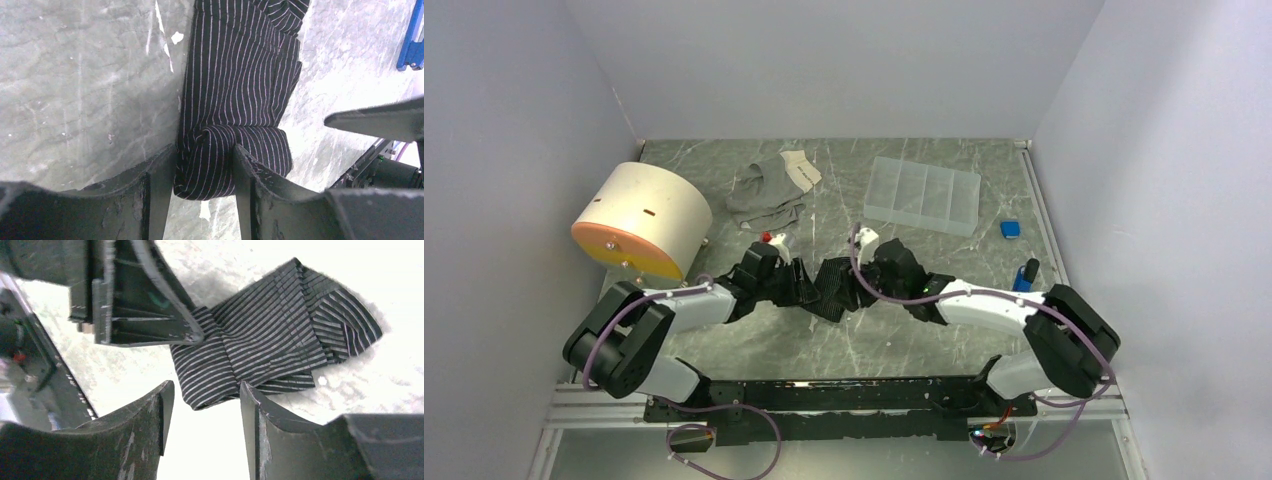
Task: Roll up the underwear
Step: Roll the underwear to the center of the board.
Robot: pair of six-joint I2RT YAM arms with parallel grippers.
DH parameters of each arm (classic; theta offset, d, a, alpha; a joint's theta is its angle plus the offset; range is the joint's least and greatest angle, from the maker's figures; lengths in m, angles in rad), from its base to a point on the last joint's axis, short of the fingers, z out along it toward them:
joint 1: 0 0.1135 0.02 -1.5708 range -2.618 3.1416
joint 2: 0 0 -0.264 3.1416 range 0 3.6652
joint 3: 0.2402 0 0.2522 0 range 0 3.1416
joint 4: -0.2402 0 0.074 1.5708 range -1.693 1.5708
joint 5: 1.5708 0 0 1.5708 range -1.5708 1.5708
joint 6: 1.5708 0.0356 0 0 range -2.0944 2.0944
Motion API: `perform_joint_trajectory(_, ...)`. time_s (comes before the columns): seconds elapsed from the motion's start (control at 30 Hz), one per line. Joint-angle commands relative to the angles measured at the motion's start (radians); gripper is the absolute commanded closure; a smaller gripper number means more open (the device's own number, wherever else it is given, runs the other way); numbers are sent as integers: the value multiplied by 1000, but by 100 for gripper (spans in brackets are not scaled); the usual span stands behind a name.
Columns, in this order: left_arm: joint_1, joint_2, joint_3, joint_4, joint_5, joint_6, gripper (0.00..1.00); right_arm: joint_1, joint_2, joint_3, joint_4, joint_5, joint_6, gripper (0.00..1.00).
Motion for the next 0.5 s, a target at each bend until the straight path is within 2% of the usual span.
perform_joint_trajectory(0.0, -25, 49, 0, -127, -61, 42, 49, 145, -63, 8, 27, 203, -358, 45)
perform_joint_trajectory(0.13, -31, 51, 4, -143, -73, 38, 49, 254, -24, -10, 128, 303, -546, 41)
perform_joint_trajectory(0.3, -31, 45, 4, -154, -81, 36, 50, 307, 69, 23, 130, 339, -635, 41)
perform_joint_trajectory(0.47, -31, 47, 10, -160, -77, 39, 50, 332, 128, 14, 179, 349, -658, 41)
